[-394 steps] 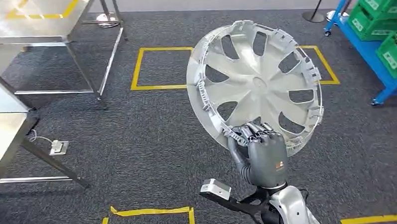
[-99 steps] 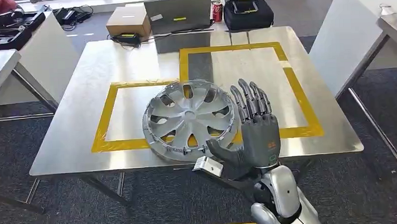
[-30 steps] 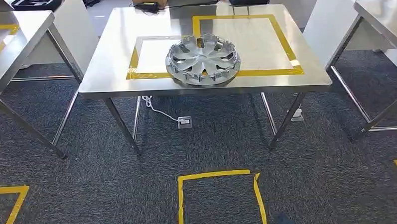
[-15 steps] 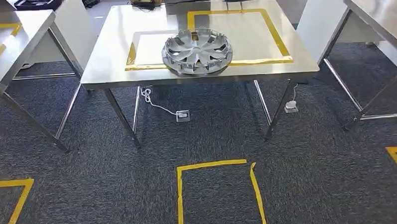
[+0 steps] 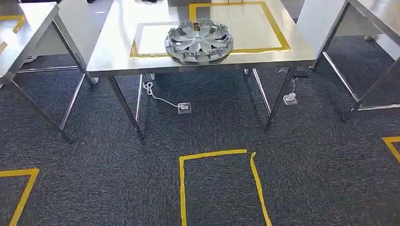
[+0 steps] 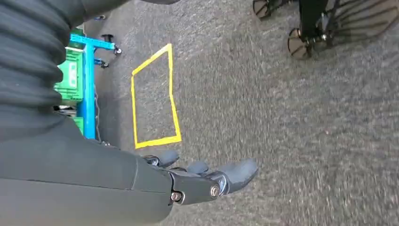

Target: Take the parts from the cabinet and place them on the table.

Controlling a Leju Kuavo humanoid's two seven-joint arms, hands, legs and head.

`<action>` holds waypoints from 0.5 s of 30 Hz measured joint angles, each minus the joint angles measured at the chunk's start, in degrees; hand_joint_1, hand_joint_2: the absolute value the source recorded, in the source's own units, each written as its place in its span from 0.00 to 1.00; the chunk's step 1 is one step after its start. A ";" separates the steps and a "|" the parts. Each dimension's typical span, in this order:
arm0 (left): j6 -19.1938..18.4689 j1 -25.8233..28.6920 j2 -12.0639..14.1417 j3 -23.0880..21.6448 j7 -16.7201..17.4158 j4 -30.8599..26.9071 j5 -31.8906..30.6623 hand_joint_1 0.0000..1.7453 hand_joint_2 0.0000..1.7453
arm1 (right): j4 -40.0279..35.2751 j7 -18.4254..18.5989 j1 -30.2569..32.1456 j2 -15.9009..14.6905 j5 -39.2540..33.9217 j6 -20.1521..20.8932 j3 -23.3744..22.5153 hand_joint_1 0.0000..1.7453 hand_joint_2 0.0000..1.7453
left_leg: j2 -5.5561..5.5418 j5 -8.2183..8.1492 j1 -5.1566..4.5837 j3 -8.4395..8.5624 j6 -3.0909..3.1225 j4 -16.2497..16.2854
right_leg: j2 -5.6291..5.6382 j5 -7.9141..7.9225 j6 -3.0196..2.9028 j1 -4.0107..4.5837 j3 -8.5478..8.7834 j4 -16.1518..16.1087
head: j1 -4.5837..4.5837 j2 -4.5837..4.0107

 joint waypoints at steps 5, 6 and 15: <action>-0.02 -0.21 0.26 -0.13 1.40 -0.53 0.72 0.00 1.00 | 0.20 -0.72 0.41 -0.37 1.46 1.07 0.35 0.00 1.00 | 0.61 1.61 -0.12 -2.28 0.97 0.44 | 0.22 -10.83 0.97 -0.16 -6.21 17.21 | 0.48 -0.02; -0.04 -0.16 0.33 -0.78 1.38 -1.22 1.78 0.00 1.00 | 0.28 -0.92 0.98 -0.46 1.18 1.20 0.92 0.00 1.00 | 0.56 1.78 -0.12 -2.46 0.87 0.63 | 0.22 -10.63 0.92 -0.16 -5.84 17.62 | 0.50 -0.02; -0.33 0.50 1.31 -7.71 -0.13 -5.92 14.85 0.00 1.00 | 0.83 -3.65 5.25 -0.83 -3.98 1.49 7.10 0.00 1.00 | 0.60 2.07 -0.44 -3.65 -0.46 1.34 | 0.21 -5.16 -0.68 0.48 4.48 0.15 | 0.41 -0.02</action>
